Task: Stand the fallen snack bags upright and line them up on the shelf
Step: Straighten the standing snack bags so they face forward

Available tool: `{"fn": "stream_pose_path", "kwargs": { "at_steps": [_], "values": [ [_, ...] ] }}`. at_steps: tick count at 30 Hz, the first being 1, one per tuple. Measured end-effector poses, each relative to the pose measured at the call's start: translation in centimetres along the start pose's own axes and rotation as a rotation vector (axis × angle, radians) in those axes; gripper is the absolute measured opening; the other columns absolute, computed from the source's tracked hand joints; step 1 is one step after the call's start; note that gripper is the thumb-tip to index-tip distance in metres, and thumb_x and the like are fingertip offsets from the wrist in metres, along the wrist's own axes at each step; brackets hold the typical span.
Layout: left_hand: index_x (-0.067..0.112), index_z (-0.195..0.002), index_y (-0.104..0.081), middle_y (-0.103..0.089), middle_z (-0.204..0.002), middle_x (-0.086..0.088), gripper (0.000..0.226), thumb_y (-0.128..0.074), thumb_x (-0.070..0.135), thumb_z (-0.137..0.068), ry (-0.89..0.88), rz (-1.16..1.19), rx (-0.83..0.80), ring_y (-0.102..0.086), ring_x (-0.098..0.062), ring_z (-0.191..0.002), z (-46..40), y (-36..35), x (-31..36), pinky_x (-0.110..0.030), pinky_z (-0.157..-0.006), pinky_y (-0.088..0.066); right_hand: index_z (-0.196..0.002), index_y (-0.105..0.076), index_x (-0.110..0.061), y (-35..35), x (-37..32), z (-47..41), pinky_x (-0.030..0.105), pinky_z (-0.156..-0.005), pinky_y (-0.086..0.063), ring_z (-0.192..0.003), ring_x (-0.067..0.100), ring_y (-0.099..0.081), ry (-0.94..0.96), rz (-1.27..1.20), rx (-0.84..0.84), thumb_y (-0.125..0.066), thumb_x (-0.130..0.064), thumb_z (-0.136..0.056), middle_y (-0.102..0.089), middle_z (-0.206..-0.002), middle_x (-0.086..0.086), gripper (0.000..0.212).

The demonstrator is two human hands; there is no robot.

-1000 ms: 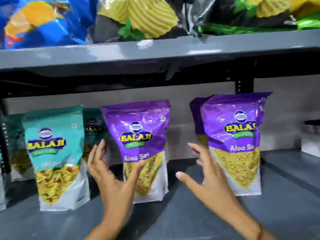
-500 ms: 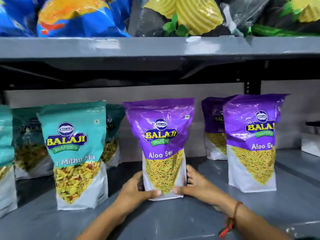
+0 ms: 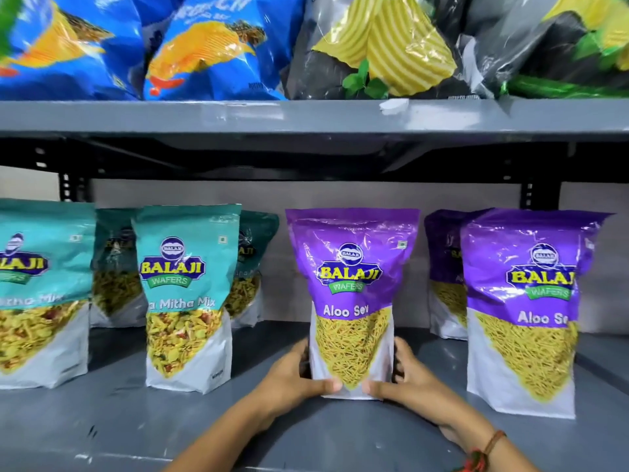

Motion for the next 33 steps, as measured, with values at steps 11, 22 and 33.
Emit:
{"fn": "stream_pose_path", "kwargs": {
  "at_steps": [11, 22, 33],
  "values": [
    [0.027, -0.125, -0.058, -0.062, -0.119, 0.013, 0.051, -0.070, 0.045, -0.078, -0.509, -0.376, 0.855, -0.057, 0.000, -0.113, 12.2, 14.3, 8.7, -0.022, -0.095, -0.046, -0.126, -0.052, -0.011, -4.2, -14.5, 6.8, 0.015, -0.112, -0.026, -0.120, 0.003, -0.045, 0.833, 0.483, 0.754, -0.066, -0.034, -0.076, -0.054, -0.124, 0.003, 0.057],
    [0.013, -0.149, -0.030, -0.035, -0.154, -0.004, 0.153, -0.059, 0.092, -0.021, -0.034, -0.346, 0.447, -0.036, -0.019, -0.141, 10.4, 25.2, -3.0, -0.035, -0.113, -0.032, -0.149, -0.014, -0.028, -21.2, -11.0, -5.4, 0.037, -0.116, -0.034, -0.140, 0.012, -0.036, 0.166, 0.250, 0.080, -0.079, -0.038, -0.070, -0.033, -0.153, -0.004, 0.103],
    [0.029, -0.124, -0.051, -0.067, -0.102, 0.022, 0.092, -0.089, 0.051, -0.043, -0.057, -0.158, 0.185, -0.064, 0.021, -0.083, 8.1, 24.9, -4.6, 0.001, -0.065, -0.047, -0.117, -0.048, -0.046, -23.1, -8.1, -6.3, 0.034, -0.101, -0.052, -0.109, -0.005, -0.062, 0.015, 0.177, 0.062, -0.082, -0.045, -0.063, -0.065, -0.121, -0.025, 0.064]
  ]
}}
Point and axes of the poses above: each hand's wrist, its own z-axis away from the middle knuckle, its own y-axis out of the back of the hand, x = y × z, the point moved 7 cm from there along -z, towards the middle knuckle
